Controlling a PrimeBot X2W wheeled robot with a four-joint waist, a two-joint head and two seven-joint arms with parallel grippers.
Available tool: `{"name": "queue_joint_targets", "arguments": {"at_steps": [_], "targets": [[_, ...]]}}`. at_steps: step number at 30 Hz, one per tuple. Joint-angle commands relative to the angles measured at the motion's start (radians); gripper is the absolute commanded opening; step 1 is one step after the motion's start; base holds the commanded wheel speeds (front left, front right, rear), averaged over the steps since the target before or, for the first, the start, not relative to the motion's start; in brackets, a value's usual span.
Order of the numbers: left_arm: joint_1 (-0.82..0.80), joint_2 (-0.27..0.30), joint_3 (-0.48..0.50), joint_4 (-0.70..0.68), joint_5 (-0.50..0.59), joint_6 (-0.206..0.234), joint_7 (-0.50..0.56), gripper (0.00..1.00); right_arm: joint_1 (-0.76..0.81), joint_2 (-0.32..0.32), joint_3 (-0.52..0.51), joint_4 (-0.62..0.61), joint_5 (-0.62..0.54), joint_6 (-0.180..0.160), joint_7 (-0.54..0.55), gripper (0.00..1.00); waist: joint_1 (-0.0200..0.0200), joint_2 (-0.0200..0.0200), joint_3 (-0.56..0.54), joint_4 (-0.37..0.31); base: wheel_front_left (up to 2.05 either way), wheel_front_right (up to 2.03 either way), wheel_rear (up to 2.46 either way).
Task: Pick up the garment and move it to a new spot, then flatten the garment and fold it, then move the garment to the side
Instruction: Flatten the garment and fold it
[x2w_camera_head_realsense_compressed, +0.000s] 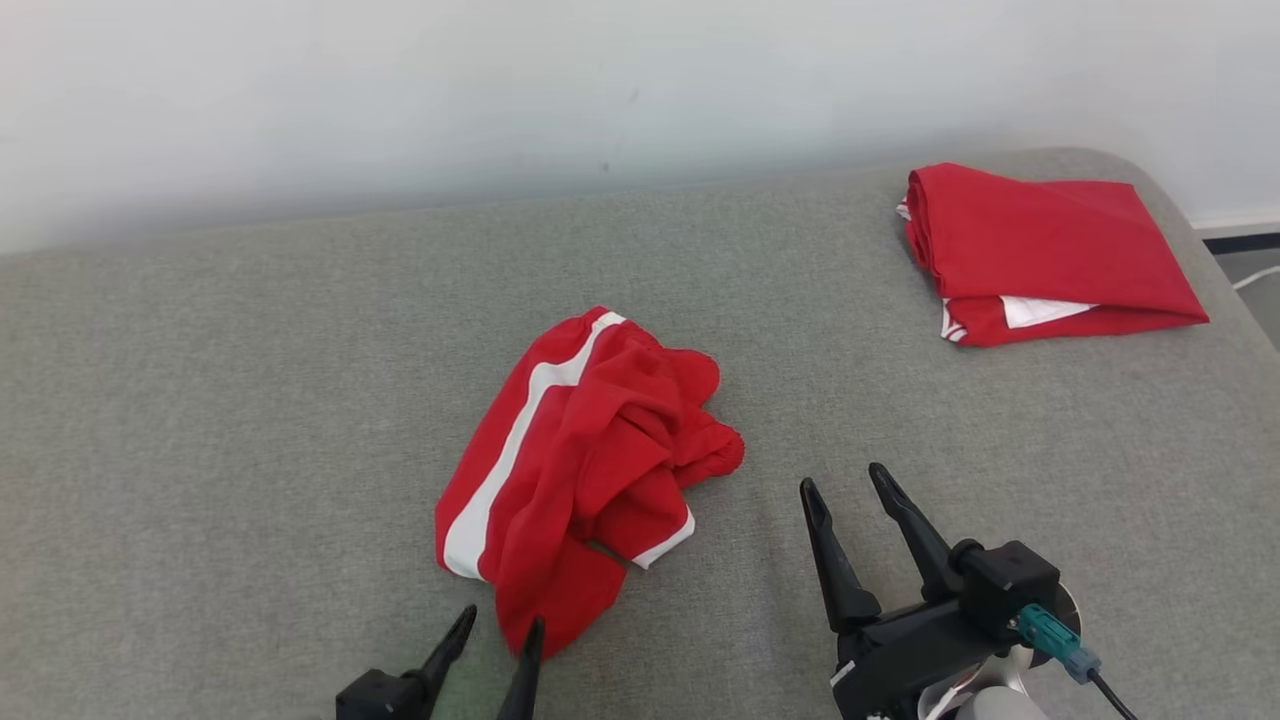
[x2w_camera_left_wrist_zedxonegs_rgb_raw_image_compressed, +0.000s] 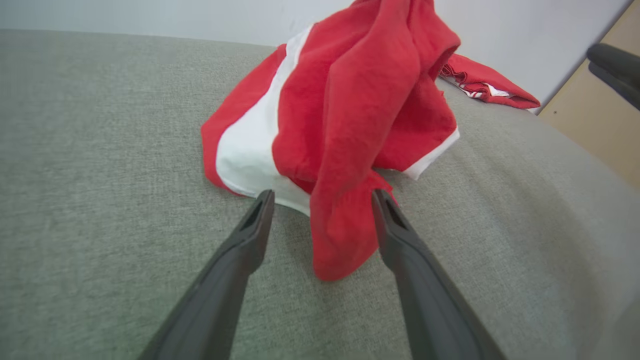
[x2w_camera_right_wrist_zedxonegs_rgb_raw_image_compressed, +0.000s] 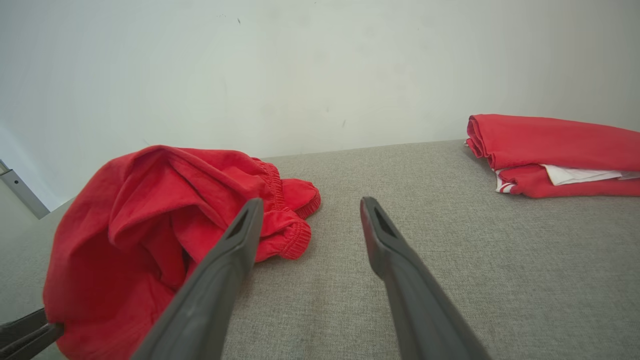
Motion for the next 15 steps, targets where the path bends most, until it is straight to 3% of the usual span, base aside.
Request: {"name": "queue_joint_targets", "arguments": {"at_steps": [1, 6, 7, 8, 9, 15], "targets": [[-0.001, -0.001, 0.000, 0.029, -0.006, -0.008, -0.010, 1.00, -0.007, -0.005, 0.007, 0.001, 0.004, 0.000, 0.000, 1.00, 0.0000, 0.0000, 0.007, -0.010, 0.00, 0.00, 0.00], [-0.042, -0.024, -0.005, 0.113, -0.018, -0.029, -0.022, 1.00, -0.017, -0.009, 0.014, 0.007, 0.012, 0.000, 0.000, 1.00, 0.0000, 0.0000, 0.018, -0.027, 0.00, 0.00, 0.00], [-0.051, -0.025, -0.004, 0.128, -0.015, -0.032, -0.025, 0.52, -0.018, -0.009, 0.012, 0.008, 0.013, 0.000, 0.000, 1.00, 0.0000, 0.0000, 0.019, -0.028, 0.00, 0.00, 0.00], [-0.063, -0.023, -0.002, 0.139, -0.005, -0.028, -0.027, 0.18, -0.017, -0.010, 0.011, 0.007, 0.014, 0.000, 0.000, 1.00, 0.0000, 0.0000, 0.020, -0.029, 0.00, 0.00, 0.00], [-0.073, -0.022, 0.004, 0.148, -0.003, -0.028, -0.028, 0.00, -0.017, -0.010, 0.009, 0.006, 0.014, 0.000, 0.000, 1.00, 0.0000, 0.0000, 0.021, -0.029, 0.00, 0.00, 0.00], [-0.140, 0.044, 0.047, 0.117, 0.038, -0.014, -0.036, 0.00, -0.004, -0.007, -0.006, 0.008, 0.009, 0.000, 0.000, 1.00, 0.0000, 0.0000, 0.014, -0.013, 0.00, 0.00, 0.00]]}}
